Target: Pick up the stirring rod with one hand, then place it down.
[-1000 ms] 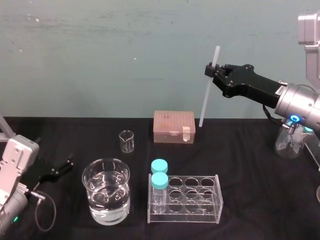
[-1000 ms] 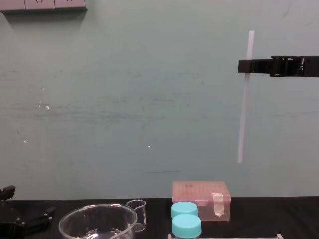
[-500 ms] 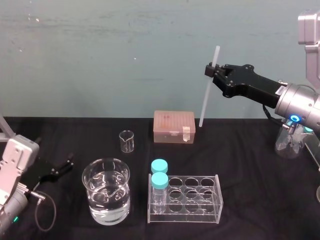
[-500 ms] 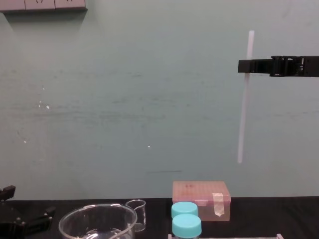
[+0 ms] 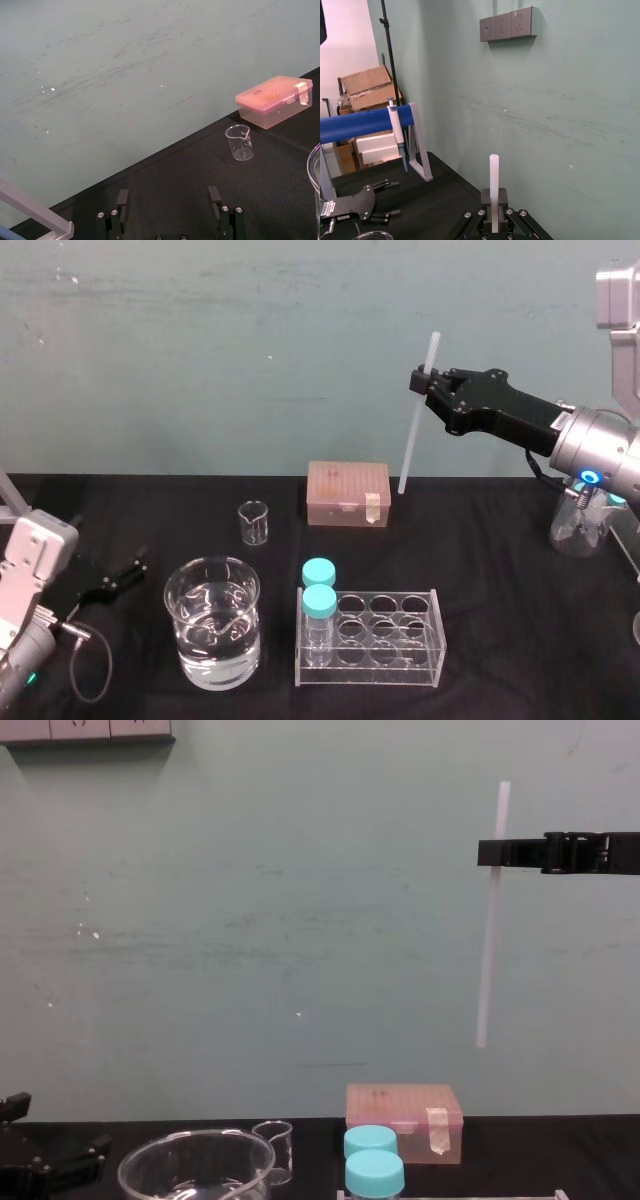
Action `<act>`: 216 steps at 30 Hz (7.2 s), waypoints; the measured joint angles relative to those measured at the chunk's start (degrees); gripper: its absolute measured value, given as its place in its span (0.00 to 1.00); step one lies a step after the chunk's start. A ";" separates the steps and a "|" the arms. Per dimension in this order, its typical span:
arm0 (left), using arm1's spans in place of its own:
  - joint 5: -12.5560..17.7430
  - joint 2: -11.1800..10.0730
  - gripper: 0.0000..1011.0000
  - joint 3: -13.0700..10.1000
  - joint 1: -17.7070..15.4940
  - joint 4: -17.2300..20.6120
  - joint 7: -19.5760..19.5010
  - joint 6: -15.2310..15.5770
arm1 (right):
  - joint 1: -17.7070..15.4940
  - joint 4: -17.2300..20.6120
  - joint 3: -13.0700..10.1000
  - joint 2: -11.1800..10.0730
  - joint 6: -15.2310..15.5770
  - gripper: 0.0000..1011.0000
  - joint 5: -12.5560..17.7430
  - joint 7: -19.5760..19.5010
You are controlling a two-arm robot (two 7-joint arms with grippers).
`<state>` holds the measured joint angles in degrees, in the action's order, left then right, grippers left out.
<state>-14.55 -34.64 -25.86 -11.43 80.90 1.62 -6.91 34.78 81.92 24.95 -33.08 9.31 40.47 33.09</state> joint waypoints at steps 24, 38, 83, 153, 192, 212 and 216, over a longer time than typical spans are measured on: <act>0.00 0.00 0.99 0.00 0.00 0.00 0.00 0.00 | 0.00 0.00 0.00 0.00 0.00 0.07 0.00 0.00; 0.00 0.00 0.99 0.00 0.00 0.00 0.00 0.01 | 0.00 0.00 0.00 0.00 0.00 0.07 0.00 0.00; 0.00 0.00 0.99 0.00 0.00 0.00 0.00 0.00 | -7.35 3.40 2.00 -14.25 -3.24 0.07 12.91 25.36; 0.00 0.00 0.99 0.00 0.00 0.00 0.00 0.00 | -3.68 -14.79 9.07 -4.95 -15.43 0.07 3.68 31.17; 0.00 0.00 0.99 0.00 0.00 0.00 0.00 0.00 | -3.48 -15.86 9.13 -4.31 -14.93 0.30 2.87 30.96; 0.00 0.00 0.99 0.00 0.00 0.00 0.00 0.00 | -3.48 -15.86 9.13 -4.30 -14.93 0.90 2.91 30.96; 0.00 0.00 0.99 0.00 0.00 0.00 0.00 0.00 | -3.48 -15.86 9.13 -4.31 -14.94 0.99 2.91 30.96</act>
<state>-14.55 -34.65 -25.86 -11.43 80.90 1.62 -6.91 31.30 66.06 34.08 -37.38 -5.63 43.38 64.05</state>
